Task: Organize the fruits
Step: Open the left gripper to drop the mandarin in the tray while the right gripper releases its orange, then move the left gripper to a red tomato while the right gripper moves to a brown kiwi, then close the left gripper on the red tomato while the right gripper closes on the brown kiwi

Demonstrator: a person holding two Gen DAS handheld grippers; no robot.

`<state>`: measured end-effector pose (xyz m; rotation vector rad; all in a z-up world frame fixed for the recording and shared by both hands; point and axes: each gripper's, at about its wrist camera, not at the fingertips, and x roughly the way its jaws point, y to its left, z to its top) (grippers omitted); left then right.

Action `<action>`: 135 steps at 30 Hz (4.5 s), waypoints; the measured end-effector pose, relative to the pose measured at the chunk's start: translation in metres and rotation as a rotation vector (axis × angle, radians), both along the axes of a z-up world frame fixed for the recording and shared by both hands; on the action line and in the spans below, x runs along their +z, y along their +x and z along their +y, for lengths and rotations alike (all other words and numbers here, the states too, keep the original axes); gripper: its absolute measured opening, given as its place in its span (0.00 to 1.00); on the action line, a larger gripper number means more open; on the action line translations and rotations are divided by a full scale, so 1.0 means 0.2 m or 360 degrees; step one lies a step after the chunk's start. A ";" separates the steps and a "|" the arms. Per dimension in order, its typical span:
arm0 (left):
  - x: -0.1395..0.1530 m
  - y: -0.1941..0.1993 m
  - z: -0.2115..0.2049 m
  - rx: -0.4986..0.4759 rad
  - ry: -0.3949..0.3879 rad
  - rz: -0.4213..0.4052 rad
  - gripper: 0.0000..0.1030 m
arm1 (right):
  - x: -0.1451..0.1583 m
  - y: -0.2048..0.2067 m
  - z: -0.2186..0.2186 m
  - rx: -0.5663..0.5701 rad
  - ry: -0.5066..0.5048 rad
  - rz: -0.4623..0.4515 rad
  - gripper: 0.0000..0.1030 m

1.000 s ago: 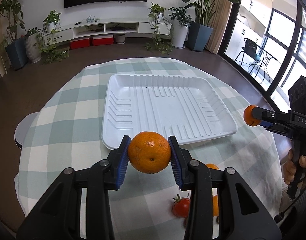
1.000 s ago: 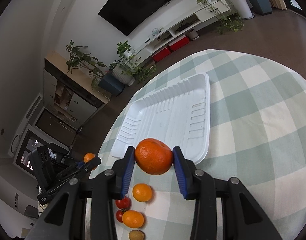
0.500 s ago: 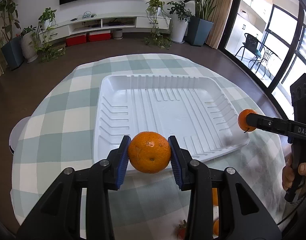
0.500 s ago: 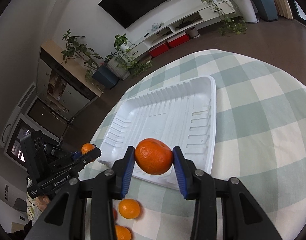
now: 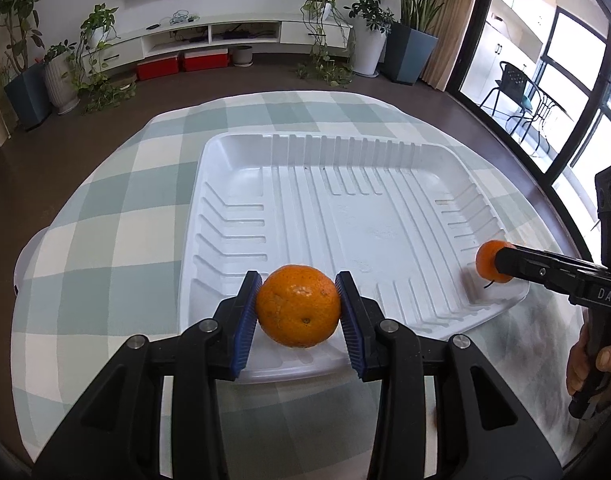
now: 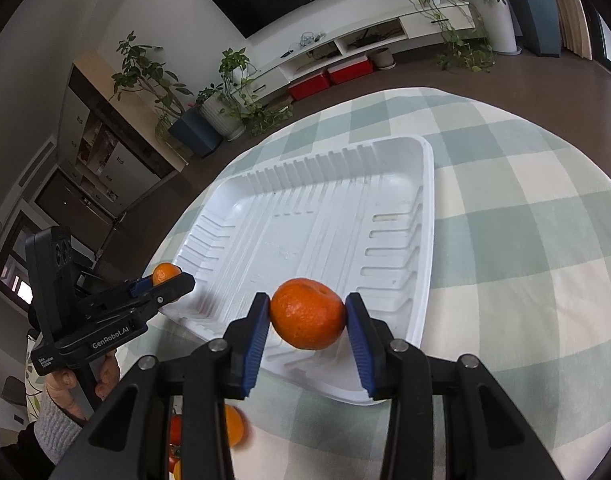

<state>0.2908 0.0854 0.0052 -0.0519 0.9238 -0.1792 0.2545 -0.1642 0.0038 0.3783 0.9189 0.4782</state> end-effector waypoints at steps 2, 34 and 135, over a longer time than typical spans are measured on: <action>0.00 0.01 0.00 0.0001 0.0004 -0.0010 0.35 | 0.00 0.00 0.00 0.0003 -0.0003 -0.0007 0.42; 0.14 -0.58 0.00 -0.0004 -0.0050 -0.0102 0.35 | 0.19 -0.51 0.08 0.0079 -0.0076 -0.0261 0.47; -0.15 -0.77 -0.15 -0.0056 -0.0206 0.0082 0.29 | -0.11 -0.96 0.21 0.0171 -0.0399 -0.0134 0.29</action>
